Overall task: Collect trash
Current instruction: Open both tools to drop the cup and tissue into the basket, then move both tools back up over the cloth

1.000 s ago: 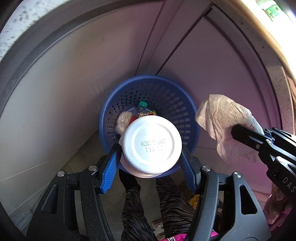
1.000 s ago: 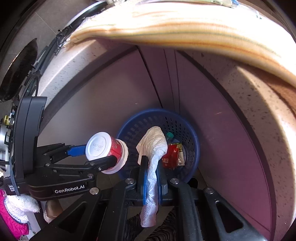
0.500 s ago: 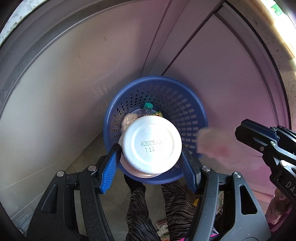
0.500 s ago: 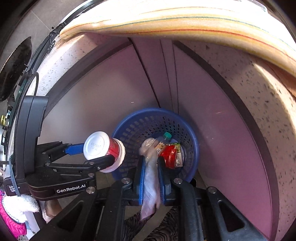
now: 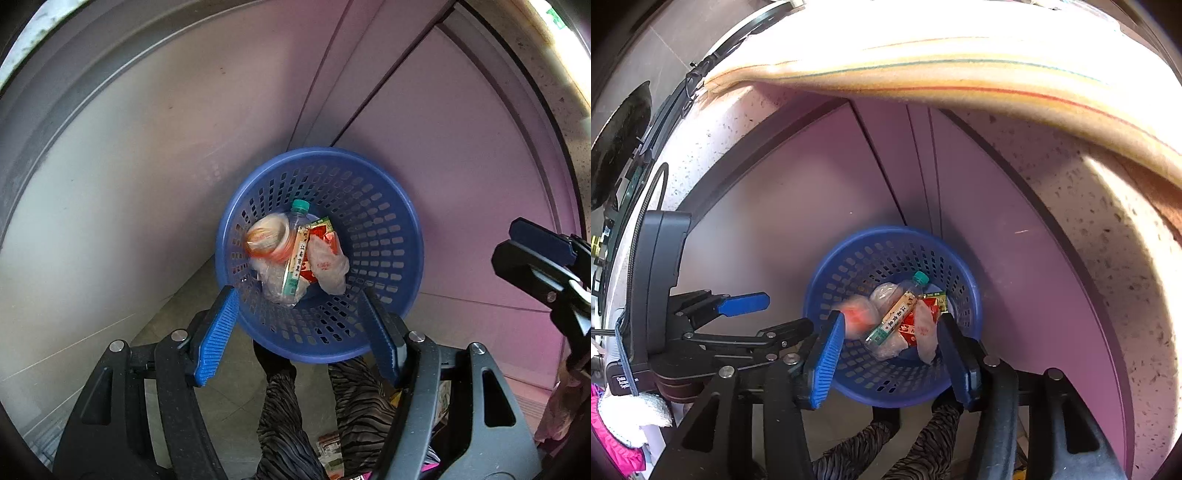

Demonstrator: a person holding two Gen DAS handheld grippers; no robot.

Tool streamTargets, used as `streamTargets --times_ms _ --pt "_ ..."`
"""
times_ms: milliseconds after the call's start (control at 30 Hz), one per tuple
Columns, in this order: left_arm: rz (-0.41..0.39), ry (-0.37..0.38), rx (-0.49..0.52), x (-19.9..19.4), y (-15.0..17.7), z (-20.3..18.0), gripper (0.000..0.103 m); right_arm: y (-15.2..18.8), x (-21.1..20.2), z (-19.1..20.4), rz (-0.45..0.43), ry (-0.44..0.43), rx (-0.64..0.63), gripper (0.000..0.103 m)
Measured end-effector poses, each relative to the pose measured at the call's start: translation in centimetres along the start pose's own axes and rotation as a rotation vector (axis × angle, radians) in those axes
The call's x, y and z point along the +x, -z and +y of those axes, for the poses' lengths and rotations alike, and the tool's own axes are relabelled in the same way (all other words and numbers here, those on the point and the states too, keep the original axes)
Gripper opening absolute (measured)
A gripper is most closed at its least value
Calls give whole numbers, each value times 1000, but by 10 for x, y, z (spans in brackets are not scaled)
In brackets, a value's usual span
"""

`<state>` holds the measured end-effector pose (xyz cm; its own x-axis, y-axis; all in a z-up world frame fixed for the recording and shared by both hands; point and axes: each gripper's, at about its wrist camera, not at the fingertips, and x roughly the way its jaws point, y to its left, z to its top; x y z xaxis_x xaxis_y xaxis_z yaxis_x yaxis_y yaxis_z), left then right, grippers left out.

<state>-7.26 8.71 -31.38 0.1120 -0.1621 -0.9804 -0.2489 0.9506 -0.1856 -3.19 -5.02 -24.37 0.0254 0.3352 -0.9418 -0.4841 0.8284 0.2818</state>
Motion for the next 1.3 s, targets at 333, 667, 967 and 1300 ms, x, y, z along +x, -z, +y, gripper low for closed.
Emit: streamTargets --times_ms 333,667,967,1300 --pt "-40 -11 0 -20 1 -2 68 -3 -19 1 -22 -9 -15 61" --pt "-116 -12 15 -66 0 -10 68 -6 -59 9 -85 -30 -50 80" --pt "-193 10 -9 -110 -13 -21 68 -16 -109 4 -166 -69 -71 93" --pt "-286 35 14 -152 -51 -51 68 -38 -164 -31 -265 -98 -36 99"
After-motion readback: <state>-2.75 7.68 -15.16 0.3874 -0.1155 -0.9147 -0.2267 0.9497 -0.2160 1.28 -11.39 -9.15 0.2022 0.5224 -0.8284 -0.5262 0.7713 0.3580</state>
